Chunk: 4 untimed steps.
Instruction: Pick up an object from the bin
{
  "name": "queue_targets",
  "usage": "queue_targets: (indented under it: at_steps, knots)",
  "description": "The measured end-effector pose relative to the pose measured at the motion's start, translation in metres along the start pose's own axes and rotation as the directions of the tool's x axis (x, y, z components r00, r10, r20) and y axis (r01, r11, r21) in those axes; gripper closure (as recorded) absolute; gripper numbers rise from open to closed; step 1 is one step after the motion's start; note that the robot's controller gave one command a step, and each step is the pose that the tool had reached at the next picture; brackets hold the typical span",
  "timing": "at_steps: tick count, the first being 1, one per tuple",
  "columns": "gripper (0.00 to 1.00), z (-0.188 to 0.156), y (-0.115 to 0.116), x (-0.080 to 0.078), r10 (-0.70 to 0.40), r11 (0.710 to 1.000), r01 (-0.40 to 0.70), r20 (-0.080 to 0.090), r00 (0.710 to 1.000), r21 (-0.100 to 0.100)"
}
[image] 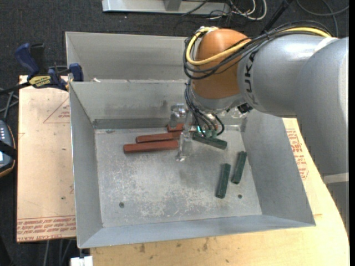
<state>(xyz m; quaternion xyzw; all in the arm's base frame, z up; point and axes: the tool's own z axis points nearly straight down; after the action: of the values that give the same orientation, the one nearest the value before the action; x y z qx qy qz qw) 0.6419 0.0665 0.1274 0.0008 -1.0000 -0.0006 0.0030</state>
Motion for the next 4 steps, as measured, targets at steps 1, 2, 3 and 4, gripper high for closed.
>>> queue_targets:
  at_steps: [1,2,3,4]
  knots:
    - [0.00,-0.005,0.000,-0.002,0.001,1.000,-0.001,0.008,1.000,0.000]
    - [0.00,0.058,0.038,-0.001,-0.051,0.999,0.051,0.010,0.999,0.000]
    - [0.00,0.004,0.043,-0.005,0.081,0.997,-0.081,0.012,0.997,-0.002]
    - [0.00,0.061,0.038,0.000,-0.051,0.999,0.051,0.004,0.999,0.001]
